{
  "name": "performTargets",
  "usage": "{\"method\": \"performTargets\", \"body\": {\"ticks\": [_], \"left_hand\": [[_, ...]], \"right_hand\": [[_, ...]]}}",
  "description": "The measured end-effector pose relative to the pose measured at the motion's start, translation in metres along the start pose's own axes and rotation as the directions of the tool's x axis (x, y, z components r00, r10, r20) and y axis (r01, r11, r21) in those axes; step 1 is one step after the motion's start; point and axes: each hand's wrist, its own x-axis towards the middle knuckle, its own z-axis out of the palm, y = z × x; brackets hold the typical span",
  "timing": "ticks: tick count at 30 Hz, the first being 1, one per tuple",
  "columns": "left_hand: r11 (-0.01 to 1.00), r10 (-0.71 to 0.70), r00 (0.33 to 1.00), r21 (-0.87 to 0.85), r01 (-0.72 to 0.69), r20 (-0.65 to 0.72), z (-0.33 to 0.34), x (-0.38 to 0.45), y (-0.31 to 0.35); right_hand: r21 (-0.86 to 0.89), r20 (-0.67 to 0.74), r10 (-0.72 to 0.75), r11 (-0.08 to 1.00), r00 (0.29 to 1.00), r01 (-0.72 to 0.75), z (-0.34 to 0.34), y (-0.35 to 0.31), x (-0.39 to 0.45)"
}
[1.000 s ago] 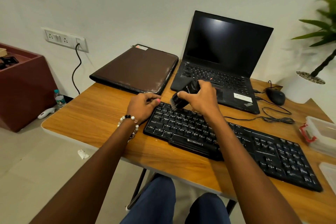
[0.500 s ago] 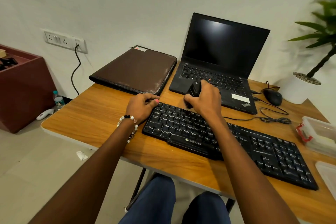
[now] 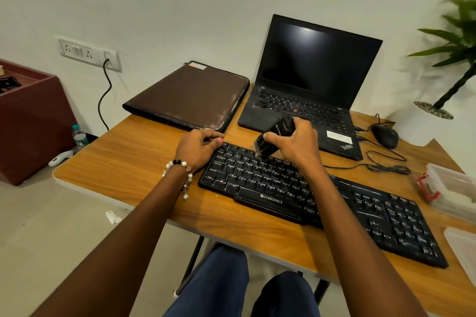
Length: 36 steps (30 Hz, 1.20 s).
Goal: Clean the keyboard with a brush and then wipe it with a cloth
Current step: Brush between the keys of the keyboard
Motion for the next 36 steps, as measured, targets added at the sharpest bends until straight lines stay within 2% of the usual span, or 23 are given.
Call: {"method": "performTargets", "body": {"ticks": [3,7,9,12,13,16,17,22,24,28,36], "left_hand": [[1.000,0.005,1.000,0.004,-0.005,-0.001,0.000,0.000,0.000],[1.000,-0.004,1.000,0.001,0.004,0.003,0.000,0.002,0.000],[1.000,-0.009,1.000,0.007,0.009,0.003,0.001,0.002,-0.001],[1.000,-0.010,1.000,0.010,0.010,-0.001,0.001,0.003,-0.002],[1.000,-0.009,1.000,0.009,0.009,-0.001,0.001,0.003,-0.002],[1.000,-0.012,1.000,0.006,0.012,0.002,0.001,0.003,-0.002],[1.000,-0.014,1.000,-0.001,0.014,0.003,0.001,0.003,-0.002],[0.999,-0.024,1.000,-0.022,0.025,0.011,0.001,0.003,-0.001],[1.000,-0.023,1.000,-0.013,0.023,0.011,0.000,0.002,-0.001],[1.000,-0.010,1.000,-0.024,0.011,0.005,0.001,0.002,-0.001],[1.000,-0.013,1.000,-0.014,0.013,0.002,0.000,0.003,-0.001]], "right_hand": [[-0.161,-0.053,-0.048,0.986,0.997,0.039,-0.001,0.003,0.001],[0.130,0.014,0.033,0.991,0.999,-0.035,-0.004,0.004,-0.001],[0.091,0.032,0.023,0.996,0.999,-0.026,-0.003,0.005,-0.001],[-0.076,-0.053,-0.054,0.996,0.997,0.050,-0.001,0.003,-0.001],[-0.079,-0.059,-0.071,0.995,0.996,0.067,-0.001,0.002,-0.001],[0.167,0.048,0.010,0.986,0.999,-0.018,0.002,-0.004,0.000],[0.188,0.073,0.019,0.982,0.997,-0.032,0.004,-0.004,0.000],[0.011,0.023,-0.090,0.996,0.996,0.089,0.008,-0.012,0.003],[0.052,0.059,-0.133,0.990,0.989,0.130,0.010,-0.019,0.004],[0.200,0.154,-0.133,0.975,0.979,0.101,0.025,-0.030,0.007],[0.054,0.336,-0.231,0.973,0.913,0.226,0.024,-0.027,0.011]]}}
